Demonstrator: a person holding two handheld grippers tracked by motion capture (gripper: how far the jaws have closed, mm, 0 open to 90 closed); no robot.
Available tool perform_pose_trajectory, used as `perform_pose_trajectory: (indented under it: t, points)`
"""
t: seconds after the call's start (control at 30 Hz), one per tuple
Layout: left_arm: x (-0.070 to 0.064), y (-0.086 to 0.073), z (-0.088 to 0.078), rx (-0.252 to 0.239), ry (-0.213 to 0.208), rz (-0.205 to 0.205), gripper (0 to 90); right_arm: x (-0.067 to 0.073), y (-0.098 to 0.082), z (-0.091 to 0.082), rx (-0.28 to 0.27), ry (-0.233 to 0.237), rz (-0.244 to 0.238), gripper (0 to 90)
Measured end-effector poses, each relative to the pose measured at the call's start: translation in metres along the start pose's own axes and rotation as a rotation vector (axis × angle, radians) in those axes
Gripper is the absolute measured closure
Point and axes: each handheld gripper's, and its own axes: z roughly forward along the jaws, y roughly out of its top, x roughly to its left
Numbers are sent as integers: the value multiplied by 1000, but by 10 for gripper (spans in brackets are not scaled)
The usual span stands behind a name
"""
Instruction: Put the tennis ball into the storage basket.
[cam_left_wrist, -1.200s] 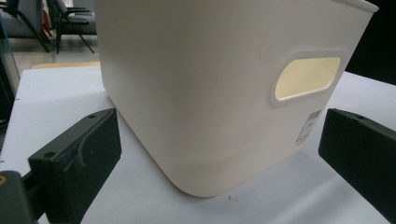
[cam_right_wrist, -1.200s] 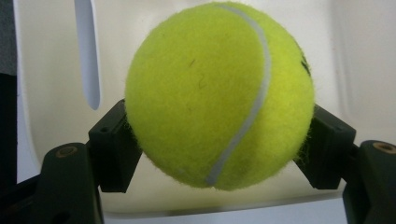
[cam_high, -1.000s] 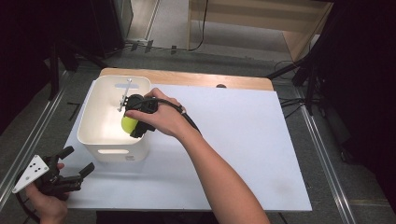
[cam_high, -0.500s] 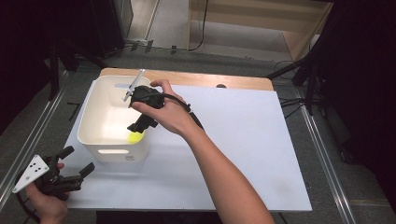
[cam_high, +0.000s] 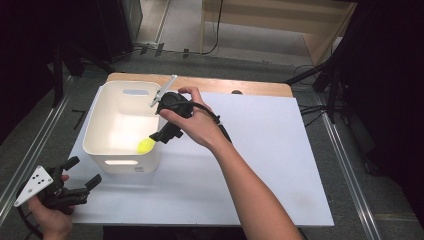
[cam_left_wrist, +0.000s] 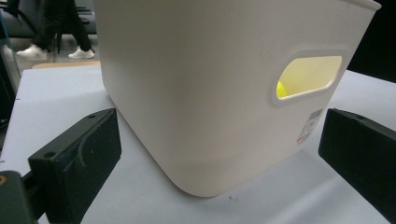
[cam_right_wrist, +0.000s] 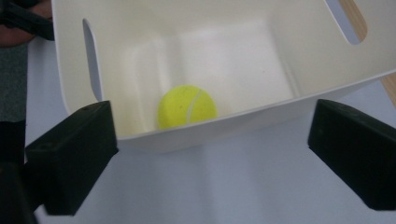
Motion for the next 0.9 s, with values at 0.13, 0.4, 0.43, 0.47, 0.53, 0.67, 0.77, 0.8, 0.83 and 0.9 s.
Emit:
perform_pose_trajectory:
  t: [0.13, 0.4, 0.43, 0.47, 0.53, 0.67, 0.77, 0.8, 0.83, 0.9]
  points:
    - [0, 0, 0, 4, 1, 2, 0, -2, -12, -6, -19, -7, 16, 0]
    - [0, 0, 0, 10, 3, 8, 0, -7, -37, -20, -57, -56, 62, 0]
    - [0, 0, 0, 10, 3, 8, 0, -8, -40, -22, -64, -62, 65, 0]
    - [0, 0, 0, 10, 2, 10, 0, -9, -44, -24, -69, -57, 71, 0]
    - [0, 0, 0, 13, 3, 12, 0, -9, -50, -28, -75, -70, 88, 0]
    - [-1, 0, 0, 14, 3, 13, 0, -8, -63, -35, -88, -84, 107, 0]
    - [-1, 0, 0, 15, 5, 13, 0, -8, -74, -40, -100, -93, 115, 0]
    - [-1, 0, 0, 15, 4, 13, 0, -8, -77, -41, -107, -97, 119, 0]
    - [-1, 0, 1, 15, 5, 14, 0, -9, -81, -43, -110, -100, 125, 0]
    - [-1, 0, 0, 17, 4, 17, 0, -9, -89, -45, -117, -104, 141, 0]
